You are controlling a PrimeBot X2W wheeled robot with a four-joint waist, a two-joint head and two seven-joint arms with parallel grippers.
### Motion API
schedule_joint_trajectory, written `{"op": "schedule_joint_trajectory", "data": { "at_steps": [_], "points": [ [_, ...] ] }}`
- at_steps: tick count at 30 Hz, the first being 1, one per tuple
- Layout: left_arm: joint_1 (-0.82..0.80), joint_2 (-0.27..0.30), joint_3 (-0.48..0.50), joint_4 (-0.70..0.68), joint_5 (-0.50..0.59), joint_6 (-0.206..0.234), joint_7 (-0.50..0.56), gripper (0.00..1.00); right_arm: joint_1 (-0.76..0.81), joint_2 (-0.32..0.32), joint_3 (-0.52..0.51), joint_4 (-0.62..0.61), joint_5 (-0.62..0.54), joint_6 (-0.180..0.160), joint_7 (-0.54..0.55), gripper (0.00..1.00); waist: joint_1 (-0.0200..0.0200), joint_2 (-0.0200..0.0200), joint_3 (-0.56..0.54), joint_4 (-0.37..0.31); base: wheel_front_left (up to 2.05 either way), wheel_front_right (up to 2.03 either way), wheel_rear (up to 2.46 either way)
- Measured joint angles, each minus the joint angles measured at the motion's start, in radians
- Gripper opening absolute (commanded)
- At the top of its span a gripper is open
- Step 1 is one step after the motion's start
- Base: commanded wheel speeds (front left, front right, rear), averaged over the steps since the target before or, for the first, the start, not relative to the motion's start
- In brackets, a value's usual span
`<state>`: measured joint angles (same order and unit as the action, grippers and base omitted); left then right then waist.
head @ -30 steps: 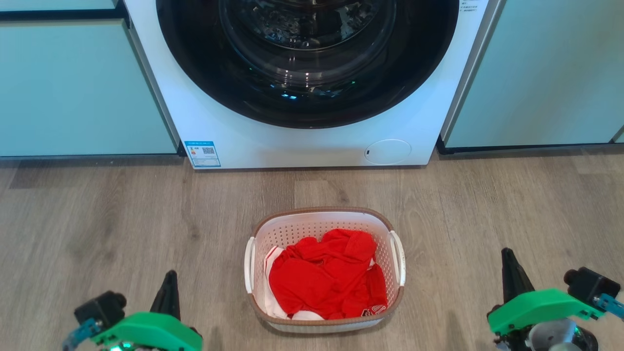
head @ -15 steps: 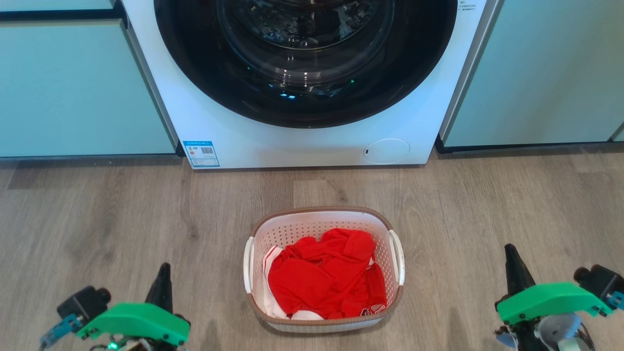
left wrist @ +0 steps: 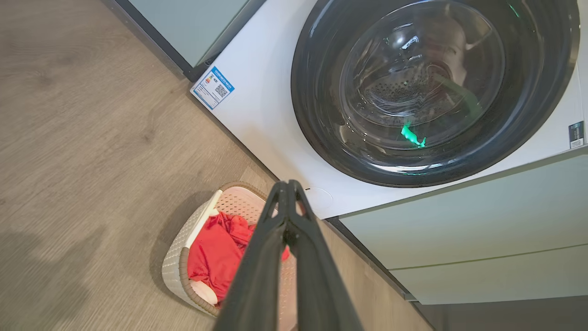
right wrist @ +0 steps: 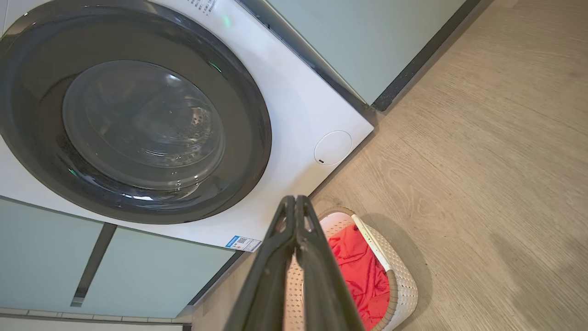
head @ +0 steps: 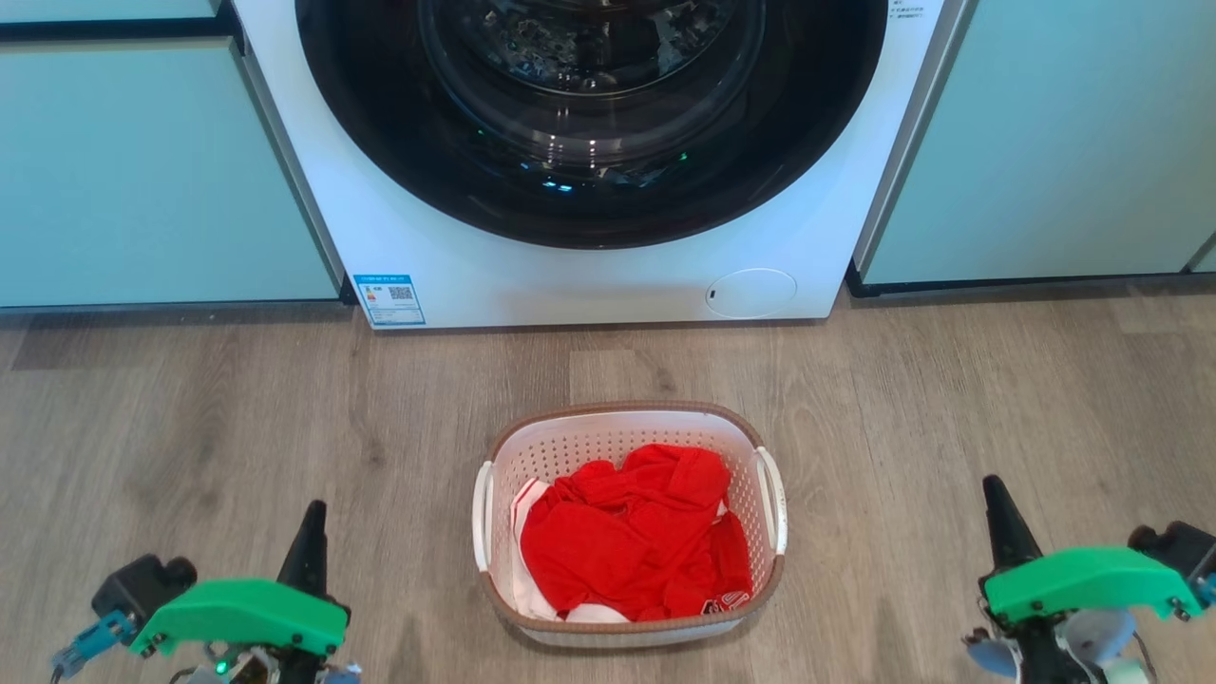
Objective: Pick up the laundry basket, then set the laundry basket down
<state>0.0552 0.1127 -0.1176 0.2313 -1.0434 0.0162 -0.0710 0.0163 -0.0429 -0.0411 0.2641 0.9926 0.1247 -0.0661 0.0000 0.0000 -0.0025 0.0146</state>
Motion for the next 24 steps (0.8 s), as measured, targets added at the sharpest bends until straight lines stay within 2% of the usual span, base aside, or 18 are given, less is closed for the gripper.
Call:
{"op": "schedule_joint_trajectory", "data": {
  "at_steps": [24],
  "points": [
    [-0.039, -0.021, 0.067, 0.016, -0.263, -0.066, 0.070, 0.00, -0.038, -0.001, -0.028, 0.006, 0.281, 0.000, 0.069, 0.00, 0.0000, 0.0000, 0.003, -0.007, 0.00, 0.00, 0.00]
  ]
}}
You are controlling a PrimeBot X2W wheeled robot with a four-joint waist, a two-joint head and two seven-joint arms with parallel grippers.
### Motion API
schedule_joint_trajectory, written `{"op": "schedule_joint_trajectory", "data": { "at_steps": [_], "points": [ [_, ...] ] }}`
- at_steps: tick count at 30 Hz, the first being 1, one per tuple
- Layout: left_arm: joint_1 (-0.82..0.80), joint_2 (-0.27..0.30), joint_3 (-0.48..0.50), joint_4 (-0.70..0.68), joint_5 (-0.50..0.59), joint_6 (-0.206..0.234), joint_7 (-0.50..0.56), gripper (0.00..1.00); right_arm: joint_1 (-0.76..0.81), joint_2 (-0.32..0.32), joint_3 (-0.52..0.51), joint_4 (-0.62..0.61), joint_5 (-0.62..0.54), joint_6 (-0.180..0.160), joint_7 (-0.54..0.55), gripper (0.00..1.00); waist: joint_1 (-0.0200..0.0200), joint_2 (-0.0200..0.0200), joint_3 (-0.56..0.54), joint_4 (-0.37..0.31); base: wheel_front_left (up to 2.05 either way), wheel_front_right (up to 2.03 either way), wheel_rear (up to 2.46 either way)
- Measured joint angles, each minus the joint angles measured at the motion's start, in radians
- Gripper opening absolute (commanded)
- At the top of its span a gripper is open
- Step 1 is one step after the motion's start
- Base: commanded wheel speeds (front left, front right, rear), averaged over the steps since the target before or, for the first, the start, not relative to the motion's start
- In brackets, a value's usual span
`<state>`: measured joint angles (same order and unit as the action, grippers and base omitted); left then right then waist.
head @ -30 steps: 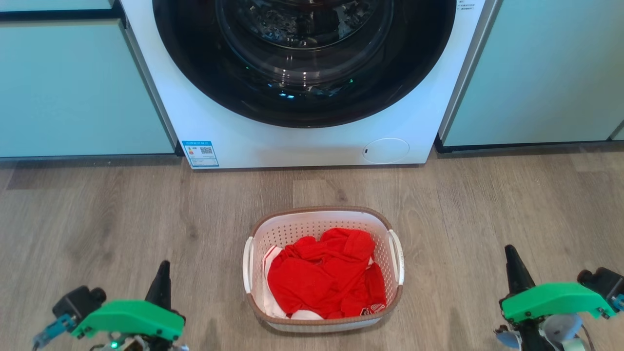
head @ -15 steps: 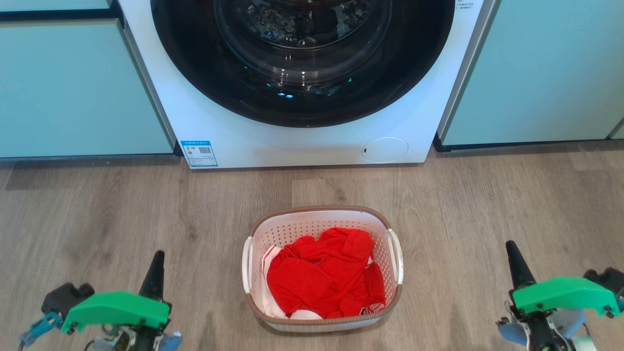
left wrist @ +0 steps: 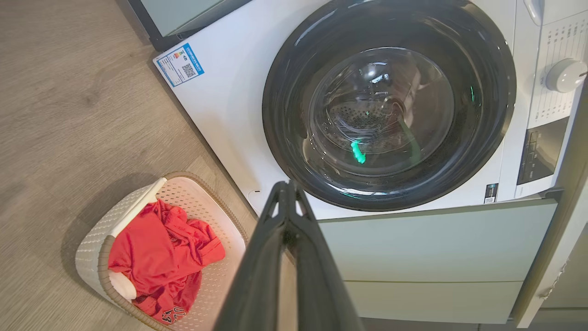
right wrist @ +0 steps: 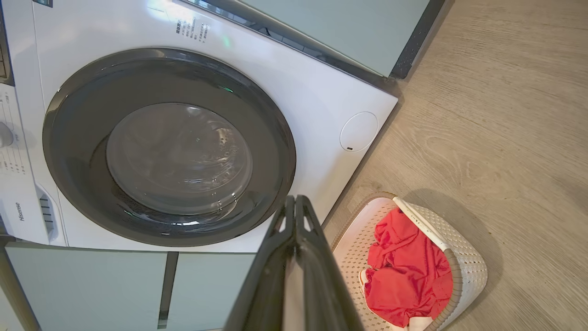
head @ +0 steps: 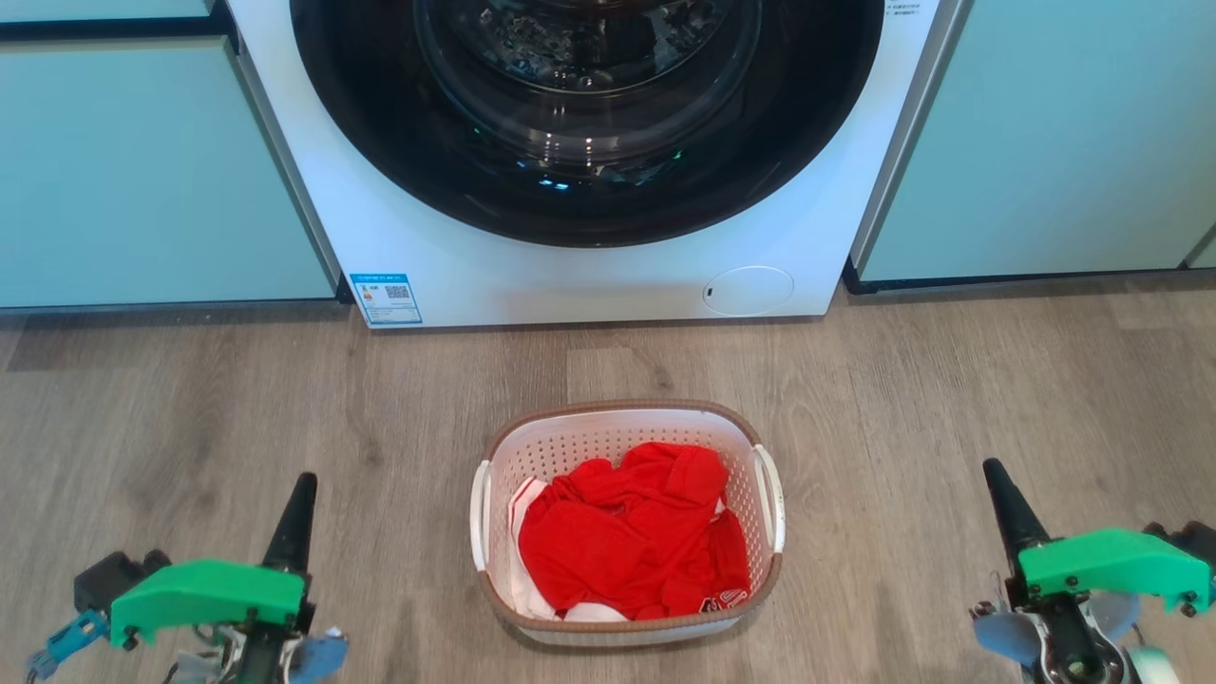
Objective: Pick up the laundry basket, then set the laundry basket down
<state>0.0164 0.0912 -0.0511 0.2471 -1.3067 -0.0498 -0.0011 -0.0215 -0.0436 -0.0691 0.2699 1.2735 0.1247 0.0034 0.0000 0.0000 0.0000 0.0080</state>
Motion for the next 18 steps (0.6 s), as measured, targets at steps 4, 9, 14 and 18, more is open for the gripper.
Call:
{"op": "schedule_joint_trajectory", "data": {
  "at_steps": [4, 9, 14, 18],
  "points": [
    [-0.007, -0.003, 0.010, 0.004, -0.042, -0.011, 0.010, 0.00, 0.000, 0.000, -0.004, 0.000, 0.047, 0.000, 0.013, 0.00, 0.0000, 0.0000, 0.000, -0.001, 0.00, 0.00, 0.00],
    [-0.024, -0.005, 0.031, 0.005, -0.097, -0.022, 0.024, 0.00, -0.001, 0.000, -0.010, 0.001, 0.106, 0.000, 0.024, 0.00, 0.0000, 0.0000, 0.001, -0.002, 0.00, 0.00, 0.00],
    [-0.026, -0.010, 0.040, 0.014, -0.152, -0.031, 0.040, 0.00, -0.017, 0.000, -0.021, 0.003, 0.165, 0.000, 0.040, 0.00, 0.0000, 0.0000, 0.002, -0.004, 0.00, 0.00, 0.00],
    [-0.044, -0.013, 0.063, 0.019, -0.207, -0.047, 0.053, 0.00, -0.019, 0.000, -0.026, 0.003, 0.223, 0.000, 0.050, 0.00, 0.0000, 0.0000, 0.002, -0.005, 0.00, 0.00, 0.00]
  ]
}}
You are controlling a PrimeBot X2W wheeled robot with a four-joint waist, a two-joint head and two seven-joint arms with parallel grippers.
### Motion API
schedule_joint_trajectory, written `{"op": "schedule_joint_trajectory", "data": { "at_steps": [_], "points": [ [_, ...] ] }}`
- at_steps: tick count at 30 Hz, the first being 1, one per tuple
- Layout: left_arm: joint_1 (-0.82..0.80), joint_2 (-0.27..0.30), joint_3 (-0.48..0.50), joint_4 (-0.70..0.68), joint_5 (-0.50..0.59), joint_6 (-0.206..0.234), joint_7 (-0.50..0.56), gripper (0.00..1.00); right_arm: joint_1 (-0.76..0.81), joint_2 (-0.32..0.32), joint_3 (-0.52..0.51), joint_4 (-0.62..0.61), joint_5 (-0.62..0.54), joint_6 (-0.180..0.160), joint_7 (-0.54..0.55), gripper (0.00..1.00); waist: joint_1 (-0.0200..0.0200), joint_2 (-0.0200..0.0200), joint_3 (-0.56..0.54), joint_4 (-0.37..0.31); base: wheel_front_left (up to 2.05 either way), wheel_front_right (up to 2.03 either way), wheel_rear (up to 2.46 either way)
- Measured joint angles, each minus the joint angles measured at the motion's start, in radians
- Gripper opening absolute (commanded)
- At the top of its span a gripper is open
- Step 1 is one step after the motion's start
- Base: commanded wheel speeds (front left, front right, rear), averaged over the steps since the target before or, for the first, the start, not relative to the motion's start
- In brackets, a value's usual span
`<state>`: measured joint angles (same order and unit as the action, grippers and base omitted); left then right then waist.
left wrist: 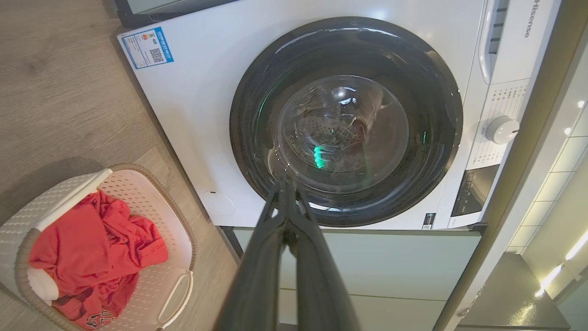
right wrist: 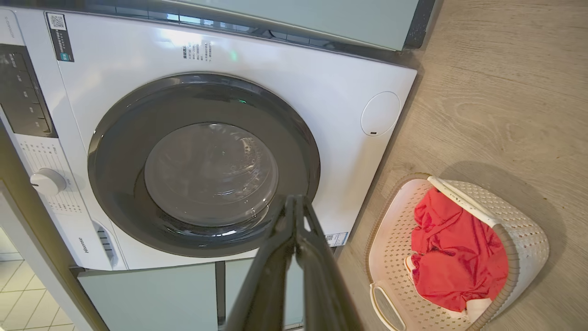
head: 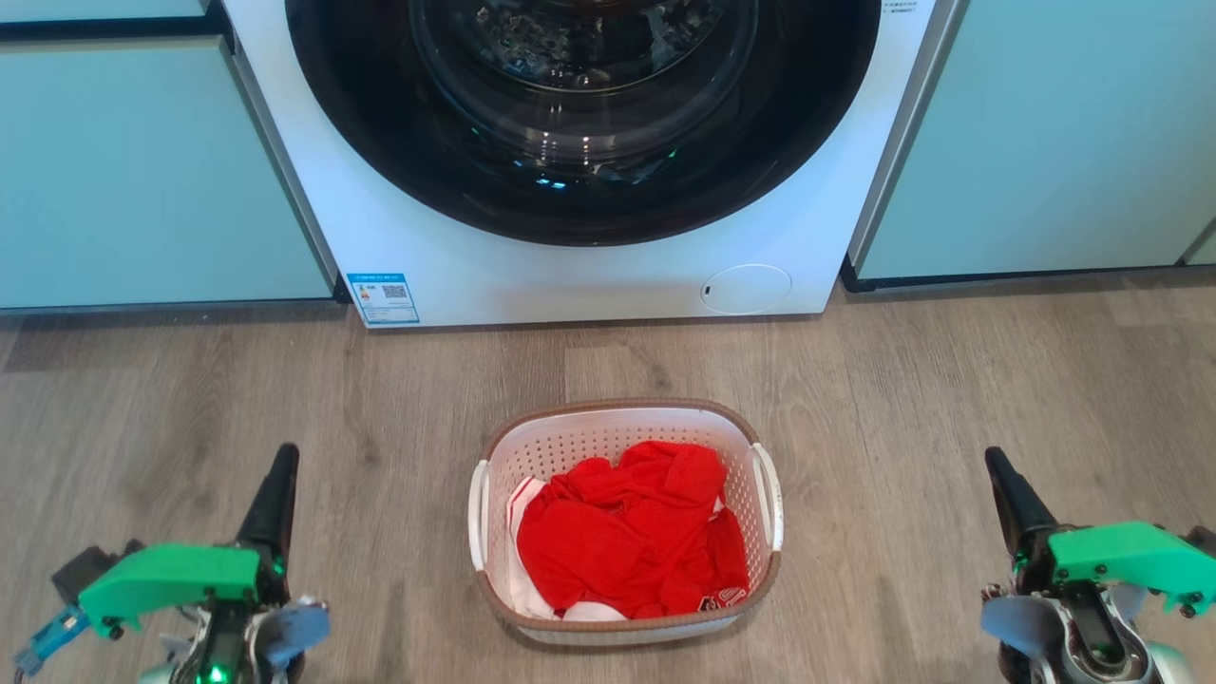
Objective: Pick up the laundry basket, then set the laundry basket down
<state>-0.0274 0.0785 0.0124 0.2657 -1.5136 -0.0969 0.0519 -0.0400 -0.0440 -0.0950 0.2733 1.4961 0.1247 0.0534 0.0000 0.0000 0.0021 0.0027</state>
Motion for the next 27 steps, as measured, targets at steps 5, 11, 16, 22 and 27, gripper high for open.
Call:
{"op": "schedule_joint_trajectory", "data": {
  "at_steps": [5, 11, 16, 22, 27],
  "points": [
    [-0.006, -0.007, 0.008, 0.003, -0.054, -0.009, 0.012, 0.00, 0.000, 0.000, -0.005, 0.001, 0.057, 0.000, 0.021, 0.00, 0.0000, 0.0000, 0.001, -0.001, 0.00, 0.00, 0.00],
    [-0.020, -0.014, 0.031, 0.007, -0.109, -0.027, 0.028, 0.00, -0.002, 0.000, -0.010, 0.002, 0.116, 0.000, 0.034, 0.00, 0.0000, 0.0000, 0.001, -0.003, 0.00, 0.00, 0.00],
    [-0.020, -0.016, 0.032, 0.008, -0.117, -0.027, 0.034, 0.00, -0.012, 0.000, -0.012, 0.002, 0.126, 0.000, 0.038, 0.00, 0.0000, 0.0000, 0.001, -0.003, 0.00, 0.00, 0.00],
    [-0.020, -0.017, 0.033, 0.008, -0.117, -0.027, 0.035, 0.00, -0.020, 0.000, -0.013, 0.002, 0.126, 0.000, 0.038, 0.00, 0.0000, 0.0000, 0.001, -0.003, 0.00, 0.00, 0.00],
    [-0.021, -0.017, 0.034, 0.008, -0.117, -0.027, 0.035, 0.00, -0.020, 0.000, -0.015, 0.002, 0.126, 0.000, 0.038, 0.00, 0.0000, 0.0000, 0.001, -0.003, 0.00, 0.00, 0.00]
  ]
}}
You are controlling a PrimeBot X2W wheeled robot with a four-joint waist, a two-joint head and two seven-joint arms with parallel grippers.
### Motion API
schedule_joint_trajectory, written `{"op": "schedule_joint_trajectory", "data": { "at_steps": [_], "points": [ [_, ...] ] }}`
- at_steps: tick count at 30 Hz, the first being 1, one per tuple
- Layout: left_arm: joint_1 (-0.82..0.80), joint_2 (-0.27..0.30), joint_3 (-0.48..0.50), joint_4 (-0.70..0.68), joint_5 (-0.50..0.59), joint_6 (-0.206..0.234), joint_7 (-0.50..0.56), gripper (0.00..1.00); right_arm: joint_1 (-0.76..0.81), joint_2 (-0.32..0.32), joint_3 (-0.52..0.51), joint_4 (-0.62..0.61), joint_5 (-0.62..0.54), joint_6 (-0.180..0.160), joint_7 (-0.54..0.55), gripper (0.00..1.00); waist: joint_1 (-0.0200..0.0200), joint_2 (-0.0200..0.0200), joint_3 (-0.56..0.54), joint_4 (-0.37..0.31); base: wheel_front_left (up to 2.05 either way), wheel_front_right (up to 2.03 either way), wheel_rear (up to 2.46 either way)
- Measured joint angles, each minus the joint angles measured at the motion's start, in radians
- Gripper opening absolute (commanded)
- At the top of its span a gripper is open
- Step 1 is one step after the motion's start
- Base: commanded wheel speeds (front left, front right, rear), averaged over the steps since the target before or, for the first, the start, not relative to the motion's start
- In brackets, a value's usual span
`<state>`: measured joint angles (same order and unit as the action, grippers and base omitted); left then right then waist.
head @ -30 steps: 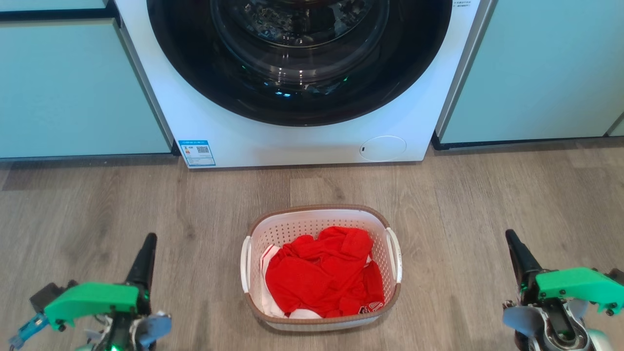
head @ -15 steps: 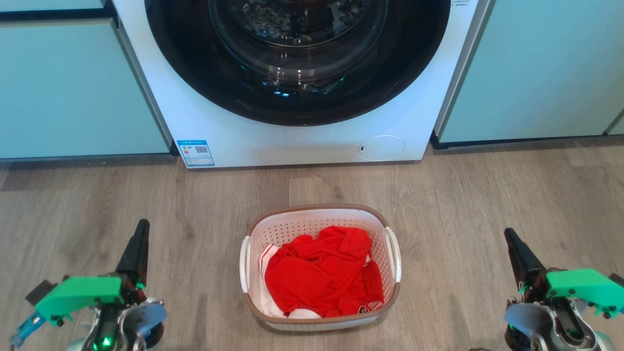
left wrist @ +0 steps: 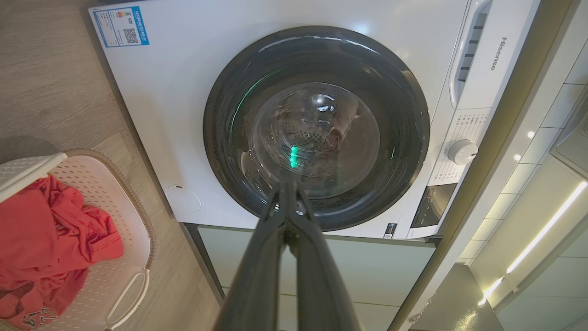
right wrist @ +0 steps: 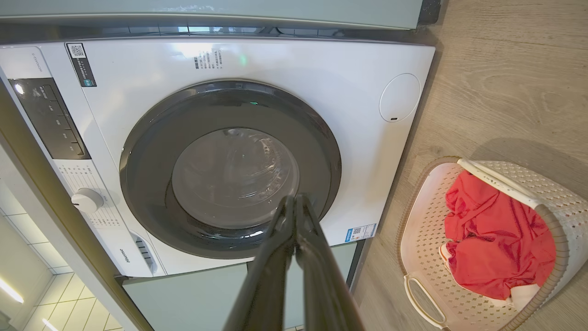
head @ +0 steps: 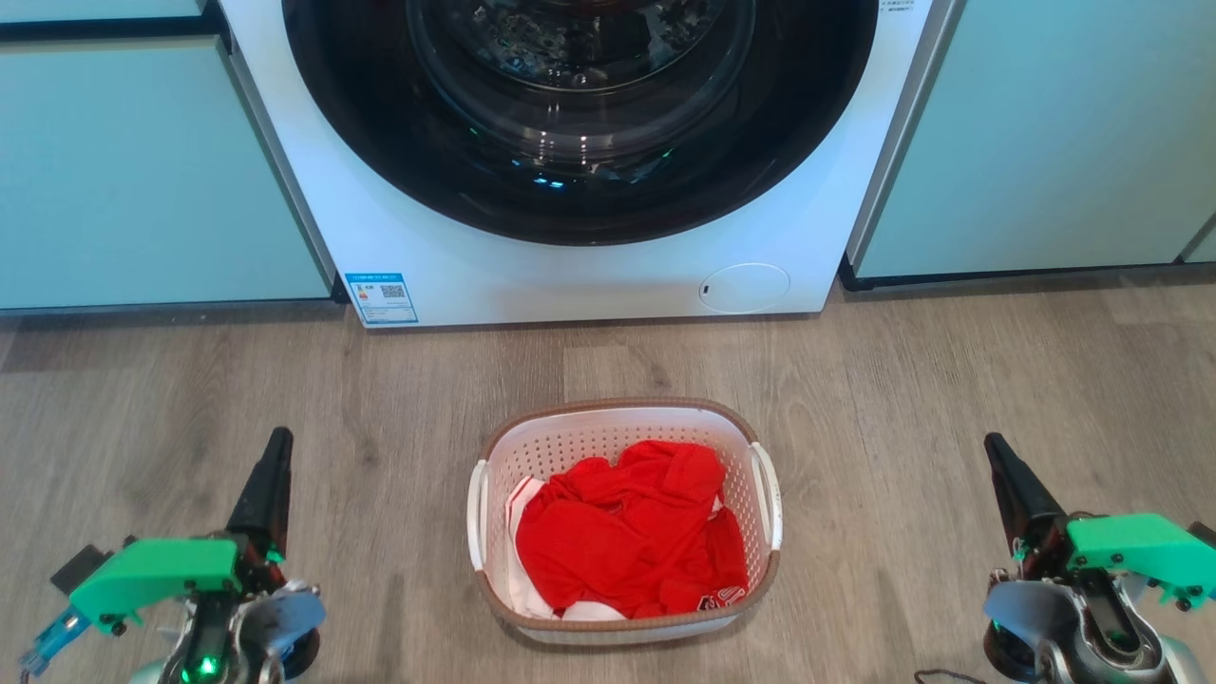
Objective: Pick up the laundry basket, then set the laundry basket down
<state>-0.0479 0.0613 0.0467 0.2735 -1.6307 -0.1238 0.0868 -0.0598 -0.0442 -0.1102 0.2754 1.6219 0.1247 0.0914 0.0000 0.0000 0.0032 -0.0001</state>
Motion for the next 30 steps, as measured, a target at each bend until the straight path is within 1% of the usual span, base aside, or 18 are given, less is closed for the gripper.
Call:
{"op": "schedule_joint_trajectory", "data": {
  "at_steps": [30],
  "points": [
    [0.000, -0.004, 0.009, 0.000, 0.002, 0.000, 0.009, 0.00, 0.000, 0.000, -0.011, 0.000, -0.001, 0.000, 0.004, 0.00, 0.0000, 0.0000, 0.000, 0.000, 0.00, 0.00, 0.00]
  ]
}}
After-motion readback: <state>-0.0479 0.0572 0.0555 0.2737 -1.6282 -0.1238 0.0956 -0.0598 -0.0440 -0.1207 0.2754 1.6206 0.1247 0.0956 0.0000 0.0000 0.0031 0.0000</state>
